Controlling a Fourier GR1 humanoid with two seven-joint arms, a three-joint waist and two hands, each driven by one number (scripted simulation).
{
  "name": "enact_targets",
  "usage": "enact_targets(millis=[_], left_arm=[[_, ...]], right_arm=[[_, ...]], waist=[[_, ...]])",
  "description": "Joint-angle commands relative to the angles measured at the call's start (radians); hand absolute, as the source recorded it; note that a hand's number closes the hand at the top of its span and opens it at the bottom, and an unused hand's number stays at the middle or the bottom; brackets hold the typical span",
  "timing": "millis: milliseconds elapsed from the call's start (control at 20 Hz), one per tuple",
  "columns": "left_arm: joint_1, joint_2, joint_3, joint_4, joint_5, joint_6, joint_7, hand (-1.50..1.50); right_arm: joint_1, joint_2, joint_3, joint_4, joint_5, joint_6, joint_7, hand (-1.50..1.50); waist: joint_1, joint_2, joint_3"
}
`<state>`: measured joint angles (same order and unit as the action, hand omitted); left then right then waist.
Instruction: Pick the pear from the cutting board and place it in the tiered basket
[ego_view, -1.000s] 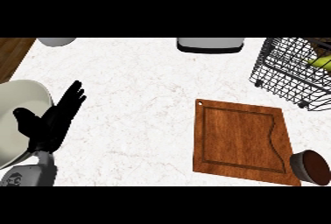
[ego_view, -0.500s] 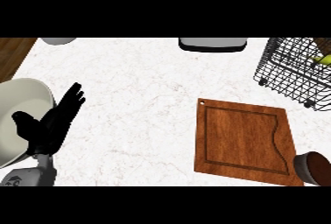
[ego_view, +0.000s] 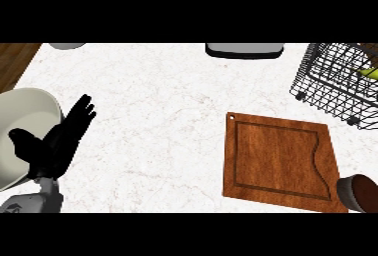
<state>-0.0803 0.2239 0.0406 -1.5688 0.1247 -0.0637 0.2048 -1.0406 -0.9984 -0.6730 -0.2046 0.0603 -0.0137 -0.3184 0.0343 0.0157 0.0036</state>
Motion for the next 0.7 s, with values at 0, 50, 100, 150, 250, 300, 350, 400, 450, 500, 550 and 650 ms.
enact_targets(millis=[0,50,100,150,250,300,350,400,450,500,550,650], left_arm=[[-0.013,-0.014,-0.01,-0.009,-0.02,0.024,0.015,0.0],[-0.005,0.01,0.015,-0.005,0.01,-0.009,0.004,0.0],[-0.001,0.013,0.008,-0.021,0.004,-0.006,0.026,0.0],[-0.005,0.008,0.013,-0.007,0.001,0.001,0.011,0.0],[-0.011,0.008,0.012,-0.024,-0.002,0.009,0.028,0.0],[-0.01,0.007,0.013,-0.02,0.006,0.003,0.033,0.0],[0.028,-0.002,-0.002,-0.026,-0.005,-0.002,0.009,0.0],[0.015,0.01,0.024,-0.011,0.011,-0.009,-0.001,0.0],[-0.025,0.02,0.026,-0.004,0.015,-0.011,0.032,0.0],[-0.013,0.009,0.033,0.006,0.018,-0.003,0.014,0.0],[0.016,0.006,0.017,-0.014,0.01,-0.008,0.016,0.0],[-0.017,-0.017,0.005,0.01,-0.011,0.017,0.005,0.0]], right_arm=[[0.069,-0.1,-0.048,0.018,-0.033,0.014,-0.018,-1.5],[0.081,-0.132,-0.064,0.031,-0.049,0.057,-0.002,-1.5],[0.097,-0.138,-0.076,0.035,-0.063,0.075,-0.008,-1.5],[0.097,-0.207,-0.085,0.034,-0.068,0.116,0.021,-1.5],[0.148,-0.219,-0.097,0.043,-0.076,0.135,-0.017,-1.5],[0.199,-0.23,-0.108,0.055,-0.086,0.172,-0.043,-1.5],[0.182,-0.24,-0.109,0.051,-0.088,0.161,-0.015,-1.5],[0.226,-0.252,-0.127,0.065,-0.102,0.189,-0.046,-1.5],[0.232,-0.256,-0.118,0.059,-0.093,0.206,-0.047,-1.5],[0.253,-0.289,-0.134,0.066,-0.107,0.238,-0.048,-1.5],[0.273,-0.291,-0.134,0.07,-0.106,0.246,-0.052,-1.5],[0.287,-0.314,-0.139,0.067,-0.111,0.275,-0.049,-1.5]], waist=[[0.0,0.006,0.002],[0.001,0.006,0.002],[0.0,0.003,0.002],[-0.006,0.005,0.003],[-0.003,0.006,0.004],[-0.014,0.003,0.004],[-0.001,0.003,0.003],[-0.009,0.005,0.005],[-0.01,0.006,0.005],[-0.018,0.006,0.006],[-0.01,0.004,0.006],[-0.017,0.005,0.006]])
